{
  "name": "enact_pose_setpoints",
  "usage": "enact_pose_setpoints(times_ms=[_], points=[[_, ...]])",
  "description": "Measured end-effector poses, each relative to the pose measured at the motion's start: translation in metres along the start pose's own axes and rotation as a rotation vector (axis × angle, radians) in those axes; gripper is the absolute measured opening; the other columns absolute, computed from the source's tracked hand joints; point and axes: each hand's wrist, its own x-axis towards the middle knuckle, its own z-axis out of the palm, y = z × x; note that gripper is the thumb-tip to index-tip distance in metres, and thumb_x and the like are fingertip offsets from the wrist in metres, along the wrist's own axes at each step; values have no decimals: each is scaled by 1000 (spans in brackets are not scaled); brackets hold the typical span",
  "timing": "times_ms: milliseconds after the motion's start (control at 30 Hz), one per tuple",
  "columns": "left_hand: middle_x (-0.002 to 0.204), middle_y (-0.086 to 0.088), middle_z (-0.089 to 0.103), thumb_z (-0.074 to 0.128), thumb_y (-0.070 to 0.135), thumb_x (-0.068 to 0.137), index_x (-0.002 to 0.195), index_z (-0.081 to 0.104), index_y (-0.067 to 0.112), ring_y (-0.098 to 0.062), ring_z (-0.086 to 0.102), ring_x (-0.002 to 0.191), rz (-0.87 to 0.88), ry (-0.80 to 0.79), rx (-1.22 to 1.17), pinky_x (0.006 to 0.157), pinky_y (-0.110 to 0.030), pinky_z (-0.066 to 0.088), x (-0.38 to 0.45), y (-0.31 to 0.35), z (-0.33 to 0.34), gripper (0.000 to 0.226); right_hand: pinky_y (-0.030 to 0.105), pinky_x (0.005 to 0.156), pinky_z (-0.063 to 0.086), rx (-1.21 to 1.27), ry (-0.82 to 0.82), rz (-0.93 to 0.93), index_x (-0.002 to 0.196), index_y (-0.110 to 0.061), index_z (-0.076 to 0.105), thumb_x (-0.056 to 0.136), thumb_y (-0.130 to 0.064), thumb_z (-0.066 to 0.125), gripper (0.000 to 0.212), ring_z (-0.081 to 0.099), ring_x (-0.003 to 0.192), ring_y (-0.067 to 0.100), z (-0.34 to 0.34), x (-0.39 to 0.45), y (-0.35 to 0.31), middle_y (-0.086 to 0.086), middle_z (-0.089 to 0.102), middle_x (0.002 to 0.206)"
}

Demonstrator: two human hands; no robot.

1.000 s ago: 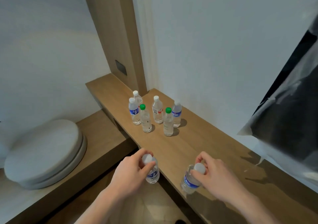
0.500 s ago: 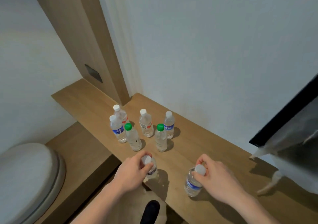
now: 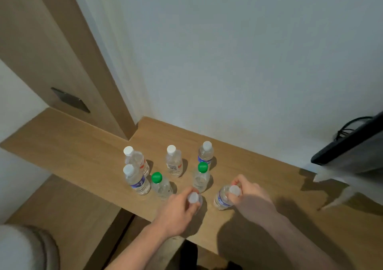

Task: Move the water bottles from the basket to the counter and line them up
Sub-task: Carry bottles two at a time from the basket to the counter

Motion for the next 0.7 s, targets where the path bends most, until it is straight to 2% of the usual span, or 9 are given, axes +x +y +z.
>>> enact_pose_setpoints(times_ms=[100, 233, 300, 367, 433, 500, 533, 600, 700], points=[[93, 12, 72, 52, 58, 97, 125, 45, 48, -10, 68, 90, 43, -29, 44, 80, -43, 59, 7, -4, -10, 30, 24, 62, 44, 6, 54, -16, 109, -36, 45, 103, -47, 57, 17, 54, 79, 5, 12, 2, -6, -9, 56, 91], [82, 11, 70, 55, 53, 100, 134, 43, 47, -6, 64, 79, 113, -80, 96, 77, -42, 58, 11, -7, -20, 37, 36, 77, 60, 35, 98, -33, 112, -36, 48, 103, -51, 53, 17, 62, 85, 8, 20, 5, -7, -9, 63, 94], [79, 10, 69, 56, 52, 101, 141, 41, 49, -5, 64, 75, 126, -98, 108, 76, -39, 58, 9, -4, -24, 43, 30, 73, 59, 42, 124, -46, 118, -36, 50, 104, -51, 54, 22, 64, 83, 4, 21, 3, -9, -11, 66, 93], [80, 12, 68, 56, 53, 101, 146, 37, 50, -4, 64, 76, 145, -90, 123, 76, -38, 59, 7, -2, -29, 49, 22, 71, 54, 40, 120, -45, 131, -35, 51, 103, -51, 56, 32, 65, 85, 3, 22, -2, -11, -12, 68, 98], [83, 14, 66, 56, 56, 100, 148, 33, 52, -3, 63, 77, 162, -76, 145, 76, -37, 58, 4, 1, -34, 53, 22, 74, 53, 32, 110, -30, 146, -36, 46, 102, -50, 58, 47, 64, 89, 4, 21, -9, -11, -13, 68, 104], [87, 16, 65, 55, 57, 100, 149, 32, 53, -2, 61, 77, 204, -51, 167, 72, -28, 55, -1, 9, -41, 54, 25, 77, 57, 58, 112, -10, 151, -41, 40, 99, -50, 62, 57, 64, 90, 4, 19, -20, -8, -15, 67, 105], [89, 18, 64, 56, 56, 100, 148, 33, 53, -1, 60, 77, 229, -43, 178, 69, -21, 50, -5, 13, -44, 54, 26, 78, 58, 84, 114, -3, 152, -44, 37, 97, -51, 64, 61, 65, 91, 3, 16, -28, -6, -16, 67, 109], [90, 20, 63, 57, 56, 100, 147, 36, 54, 0, 59, 79, 275, -33, 186, 67, -18, 46, -12, 24, -50, 51, 25, 83, 57, 132, 130, 9, 155, -46, 33, 97, -52, 65, 67, 63, 98, 2, 12, -49, -1, -19, 64, 124], [97, 28, 59, 56, 58, 98, 142, 41, 54, 3, 59, 87, 374, -5, 218, 76, -21, 52, -21, 45, -55, 47, 35, 106, 53, 192, 169, 38, 158, -47, 29, 99, -53, 63, 69, 56, 127, 7, 4, -90, 17, -16, 51, 148]])
